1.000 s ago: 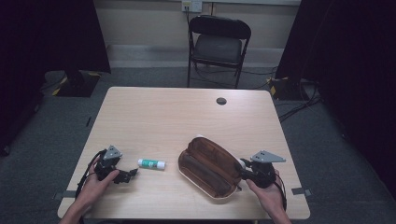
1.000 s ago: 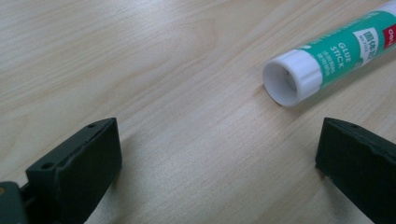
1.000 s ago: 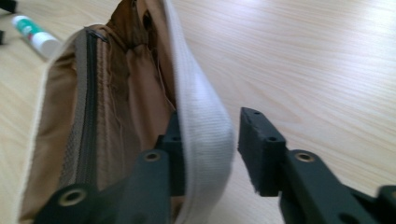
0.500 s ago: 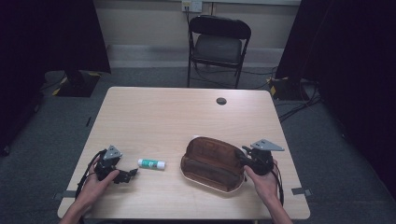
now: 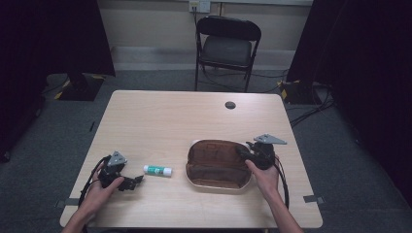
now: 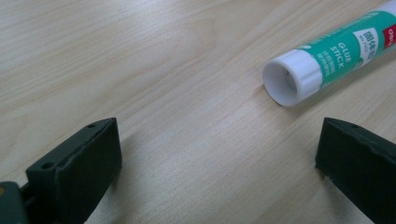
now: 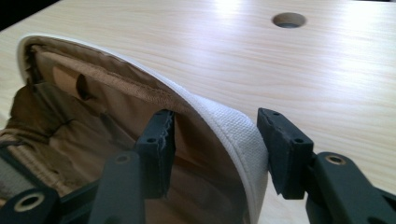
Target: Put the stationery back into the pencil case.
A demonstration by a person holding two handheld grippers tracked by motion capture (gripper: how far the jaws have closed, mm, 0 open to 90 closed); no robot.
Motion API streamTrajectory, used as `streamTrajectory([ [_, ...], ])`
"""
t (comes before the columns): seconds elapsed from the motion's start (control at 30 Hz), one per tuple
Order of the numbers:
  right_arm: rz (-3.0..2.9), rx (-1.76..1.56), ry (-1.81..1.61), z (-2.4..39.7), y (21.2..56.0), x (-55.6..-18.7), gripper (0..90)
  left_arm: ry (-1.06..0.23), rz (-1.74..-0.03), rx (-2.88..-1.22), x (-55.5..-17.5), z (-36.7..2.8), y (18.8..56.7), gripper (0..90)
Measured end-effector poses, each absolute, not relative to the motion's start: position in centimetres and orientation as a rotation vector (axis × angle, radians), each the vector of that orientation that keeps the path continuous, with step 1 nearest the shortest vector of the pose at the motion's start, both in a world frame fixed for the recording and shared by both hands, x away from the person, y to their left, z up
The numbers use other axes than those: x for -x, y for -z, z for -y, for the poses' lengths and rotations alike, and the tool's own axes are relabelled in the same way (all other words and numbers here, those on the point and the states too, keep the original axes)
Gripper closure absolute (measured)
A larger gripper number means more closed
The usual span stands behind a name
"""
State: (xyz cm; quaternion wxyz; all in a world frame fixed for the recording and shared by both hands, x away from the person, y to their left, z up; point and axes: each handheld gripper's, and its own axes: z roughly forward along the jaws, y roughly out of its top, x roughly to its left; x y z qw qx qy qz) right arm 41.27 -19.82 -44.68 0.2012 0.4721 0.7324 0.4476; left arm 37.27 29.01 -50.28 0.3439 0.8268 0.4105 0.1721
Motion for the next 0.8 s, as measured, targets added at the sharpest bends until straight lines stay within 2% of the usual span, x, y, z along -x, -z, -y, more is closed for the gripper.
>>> streamTrajectory([
  [0.17,-2.077,-1.278,-1.273,18.9,45.0,-41.4,42.1,-0.447,-1.067,-2.146,-37.3,-29.0,50.3,0.0],
  [0.47,-2.095,-1.245,-1.301,17.7,45.1,-41.6,41.8,-0.449,-1.066,-2.147,-37.3,-29.0,50.3,0.0],
  [0.67,-2.089,-1.223,-1.325,17.4,44.5,-40.9,33.5,-0.443,-1.061,-2.157,-37.2,-28.9,50.2,0.8],
  [0.8,-2.072,-1.222,-1.342,18.0,43.8,-40.0,28.4,-0.435,-1.051,-2.163,-37.1,-28.8,50.0,5.4],
])
